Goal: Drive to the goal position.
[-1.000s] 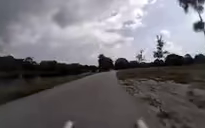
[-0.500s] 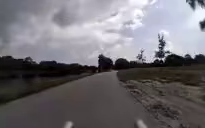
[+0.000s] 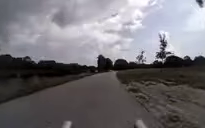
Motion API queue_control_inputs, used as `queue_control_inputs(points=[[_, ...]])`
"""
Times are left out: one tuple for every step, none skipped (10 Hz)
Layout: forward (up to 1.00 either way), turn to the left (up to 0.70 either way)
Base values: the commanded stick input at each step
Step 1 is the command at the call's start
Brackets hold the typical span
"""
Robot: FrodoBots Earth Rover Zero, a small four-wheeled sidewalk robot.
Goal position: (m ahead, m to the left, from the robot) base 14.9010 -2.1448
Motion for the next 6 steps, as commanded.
queue_control_inputs(points=[[0.85,0.0],[0.85,0.0],[0.85,0.0],[0.85,0.0],[0.85,0.0],[0.85,0.0]])
